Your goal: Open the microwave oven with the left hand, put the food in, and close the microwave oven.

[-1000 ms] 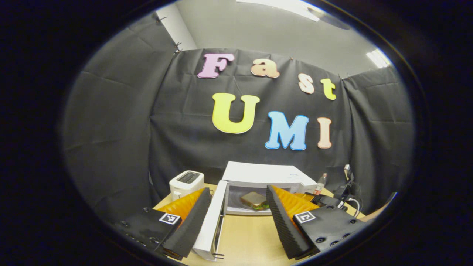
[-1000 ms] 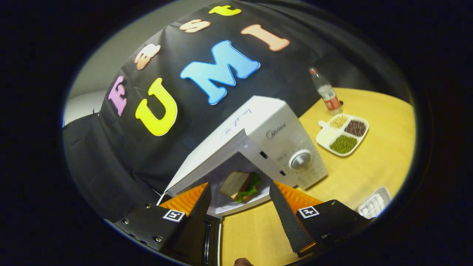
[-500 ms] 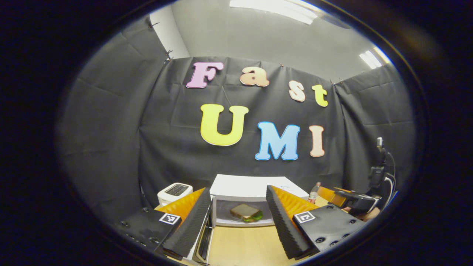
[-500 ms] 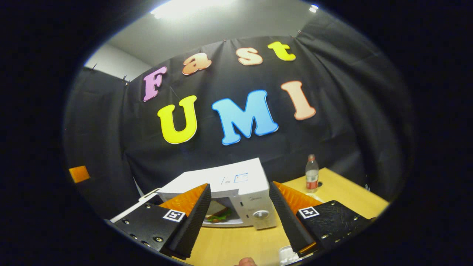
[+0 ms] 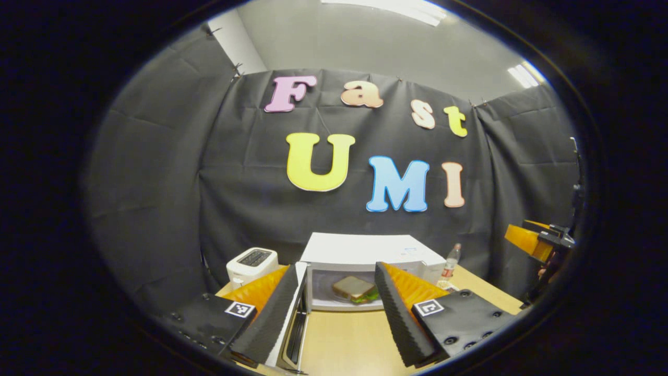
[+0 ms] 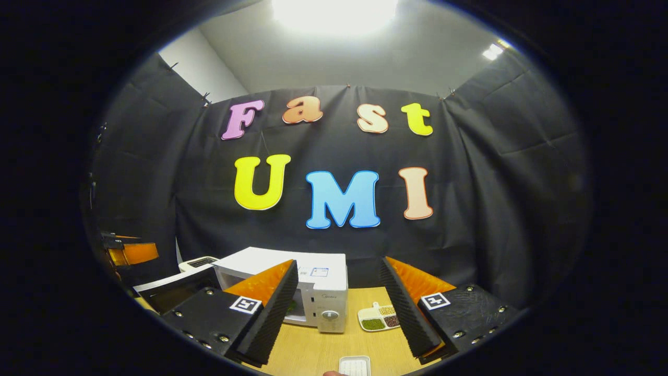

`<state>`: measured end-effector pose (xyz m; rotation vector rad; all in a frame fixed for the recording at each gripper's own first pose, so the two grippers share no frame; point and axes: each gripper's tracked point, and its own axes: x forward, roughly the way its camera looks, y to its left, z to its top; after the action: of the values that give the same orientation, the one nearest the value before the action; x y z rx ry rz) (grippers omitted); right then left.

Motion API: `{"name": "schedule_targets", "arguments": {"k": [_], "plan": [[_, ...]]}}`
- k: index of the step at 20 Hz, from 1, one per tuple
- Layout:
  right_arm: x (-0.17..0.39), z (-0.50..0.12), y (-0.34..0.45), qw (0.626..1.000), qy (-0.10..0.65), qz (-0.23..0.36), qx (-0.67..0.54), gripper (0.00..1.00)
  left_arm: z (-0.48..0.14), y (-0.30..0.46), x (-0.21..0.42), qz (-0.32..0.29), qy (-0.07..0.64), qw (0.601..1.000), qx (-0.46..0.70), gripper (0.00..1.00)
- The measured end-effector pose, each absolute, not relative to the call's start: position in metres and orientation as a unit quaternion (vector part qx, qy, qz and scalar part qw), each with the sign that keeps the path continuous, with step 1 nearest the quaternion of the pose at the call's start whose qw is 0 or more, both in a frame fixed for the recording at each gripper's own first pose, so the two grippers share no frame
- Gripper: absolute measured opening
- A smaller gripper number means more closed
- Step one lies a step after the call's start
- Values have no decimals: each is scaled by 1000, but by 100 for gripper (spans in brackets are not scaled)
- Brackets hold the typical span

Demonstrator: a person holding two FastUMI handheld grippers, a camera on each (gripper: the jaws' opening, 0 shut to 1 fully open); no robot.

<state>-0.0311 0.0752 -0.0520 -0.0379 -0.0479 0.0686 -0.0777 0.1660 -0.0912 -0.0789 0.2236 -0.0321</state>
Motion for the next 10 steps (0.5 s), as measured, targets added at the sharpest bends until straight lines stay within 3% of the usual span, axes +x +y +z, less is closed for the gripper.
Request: {"name": "schedule_targets", "arguments": {"k": [1,4,5,8,10], "plan": [[-32,-51,82,999,-26,43,-15,95,-97,164,-81,-27,122,991,-43,84],[-33,-54,93,998,-19,59,-19,95,-106,203,-95,13,126,991,-36,14],[-34,-56,94,998,-16,61,-24,95,-109,217,-102,17,133,991,-31,4],[-35,-59,103,997,-9,73,-13,95,-132,260,-125,39,155,987,2,14],[-36,-64,102,997,1,73,-8,95,-155,282,-144,36,183,982,20,10]]}}
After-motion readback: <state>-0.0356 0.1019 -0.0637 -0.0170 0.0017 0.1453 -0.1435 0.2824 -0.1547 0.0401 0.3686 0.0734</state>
